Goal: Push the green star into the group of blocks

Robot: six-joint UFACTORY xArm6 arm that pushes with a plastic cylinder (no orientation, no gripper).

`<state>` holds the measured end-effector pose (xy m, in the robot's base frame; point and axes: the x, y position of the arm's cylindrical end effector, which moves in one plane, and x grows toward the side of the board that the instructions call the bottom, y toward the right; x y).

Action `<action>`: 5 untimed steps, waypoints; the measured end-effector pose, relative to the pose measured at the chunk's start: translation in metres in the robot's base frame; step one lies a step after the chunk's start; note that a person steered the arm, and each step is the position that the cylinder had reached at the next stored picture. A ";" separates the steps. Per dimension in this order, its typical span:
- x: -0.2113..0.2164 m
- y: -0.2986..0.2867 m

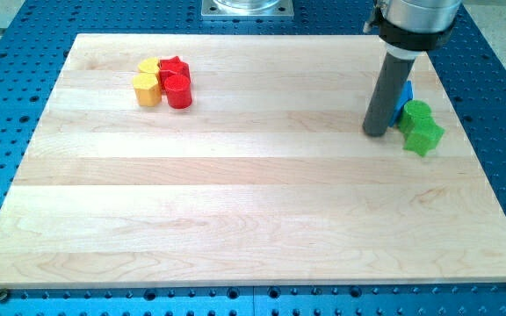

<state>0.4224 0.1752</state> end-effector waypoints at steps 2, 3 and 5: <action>0.068 0.016; 0.073 0.036; 0.047 0.058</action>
<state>0.4695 0.2333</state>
